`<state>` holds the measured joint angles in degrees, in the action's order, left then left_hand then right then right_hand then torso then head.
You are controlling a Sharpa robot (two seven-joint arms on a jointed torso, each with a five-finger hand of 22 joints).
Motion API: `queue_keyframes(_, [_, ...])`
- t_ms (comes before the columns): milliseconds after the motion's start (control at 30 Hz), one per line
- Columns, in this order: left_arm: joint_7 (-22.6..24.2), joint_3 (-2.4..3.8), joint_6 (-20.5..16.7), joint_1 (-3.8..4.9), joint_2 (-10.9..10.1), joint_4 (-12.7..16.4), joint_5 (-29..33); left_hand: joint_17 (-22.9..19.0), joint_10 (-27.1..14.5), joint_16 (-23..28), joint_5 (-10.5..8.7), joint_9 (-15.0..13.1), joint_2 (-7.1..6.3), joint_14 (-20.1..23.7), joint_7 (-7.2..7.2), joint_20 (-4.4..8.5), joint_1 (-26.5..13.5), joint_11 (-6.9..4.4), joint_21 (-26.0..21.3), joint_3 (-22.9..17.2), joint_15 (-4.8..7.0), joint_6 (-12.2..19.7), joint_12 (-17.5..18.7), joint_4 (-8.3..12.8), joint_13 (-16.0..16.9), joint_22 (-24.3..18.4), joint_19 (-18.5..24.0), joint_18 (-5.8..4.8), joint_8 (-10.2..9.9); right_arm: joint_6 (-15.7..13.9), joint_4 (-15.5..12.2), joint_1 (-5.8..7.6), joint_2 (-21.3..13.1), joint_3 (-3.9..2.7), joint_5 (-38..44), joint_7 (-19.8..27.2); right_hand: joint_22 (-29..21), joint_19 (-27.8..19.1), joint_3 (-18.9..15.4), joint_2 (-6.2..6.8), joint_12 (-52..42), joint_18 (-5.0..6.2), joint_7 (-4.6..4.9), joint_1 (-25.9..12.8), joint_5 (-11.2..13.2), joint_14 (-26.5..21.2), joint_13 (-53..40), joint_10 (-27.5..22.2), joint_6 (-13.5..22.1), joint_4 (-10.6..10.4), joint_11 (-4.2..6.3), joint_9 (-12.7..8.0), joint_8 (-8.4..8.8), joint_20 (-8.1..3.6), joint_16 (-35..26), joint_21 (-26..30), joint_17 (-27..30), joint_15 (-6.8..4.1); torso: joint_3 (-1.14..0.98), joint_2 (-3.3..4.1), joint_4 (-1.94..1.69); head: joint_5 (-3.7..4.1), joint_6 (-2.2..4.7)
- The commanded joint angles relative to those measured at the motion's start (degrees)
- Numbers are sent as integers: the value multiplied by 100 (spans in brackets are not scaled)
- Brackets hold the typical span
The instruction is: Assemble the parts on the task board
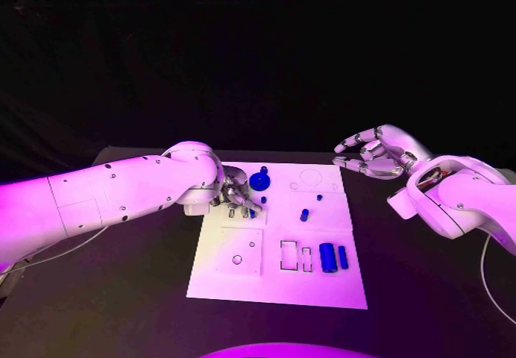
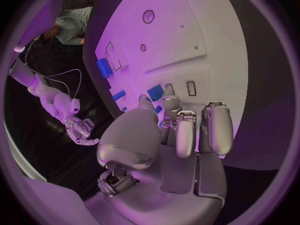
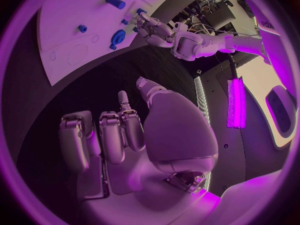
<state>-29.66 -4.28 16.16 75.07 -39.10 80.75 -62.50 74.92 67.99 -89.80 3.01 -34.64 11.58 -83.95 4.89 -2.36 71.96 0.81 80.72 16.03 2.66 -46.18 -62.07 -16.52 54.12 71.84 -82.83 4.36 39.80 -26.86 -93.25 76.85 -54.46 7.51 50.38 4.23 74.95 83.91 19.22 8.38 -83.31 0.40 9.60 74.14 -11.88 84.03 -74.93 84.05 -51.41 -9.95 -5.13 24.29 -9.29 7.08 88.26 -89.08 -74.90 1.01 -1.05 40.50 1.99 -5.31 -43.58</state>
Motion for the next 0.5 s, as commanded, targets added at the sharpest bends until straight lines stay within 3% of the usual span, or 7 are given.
queue_keyframes(33, [-2, 1, 102, 7, 14, 7, 146, 1501, -27, -15, 10, -21, 1, -603, 4, 7, 164, -9, 37, -100, 32, 37, 20, 9, -3, 11, -36, -81, 35, 102, 19, -7, 11, 2, 41, -30, 1430, 521, 41, 16, 21, -3, -5, 40, -44, 462, -824, -2, -14, 10, 43, 6, -25, -36, -19, 37, -913, -44, -2, 4, 2, 6, -10])
queue_keyframes(233, [4, 1, 103, 7, 12, 9, 230, 1498, -37, -12, 14, -51, 18, -601, -10, 17, 390, -23, 50, -297, 45, 55, 24, -1, -10, 33, -33, -84, 21, 116, 53, -16, 27, 5, 41, -42, 1423, 514, 64, 25, 28, 1, -6, 37, -129, 460, -817, -7, -6, 12, 45, 6, -40, -40, -23, 48, -904, -47, -4, 4, -2, 10, -12])
queue_keyframes(500, [12, 1, 101, 7, 4, 12, 335, 1489, -37, -4, 18, -90, -71, -598, -45, 37, 569, -56, 62, -634, 71, 49, 19, -15, 0, 57, -32, -86, 1, 138, 86, -29, 48, 7, 41, -52, 1423, 513, 72, 30, 26, 1, -7, 35, -159, 460, -820, -4, -5, 12, 46, 6, -46, -41, -24, 50, -903, -48, -1, 6, 1, 10, -28])
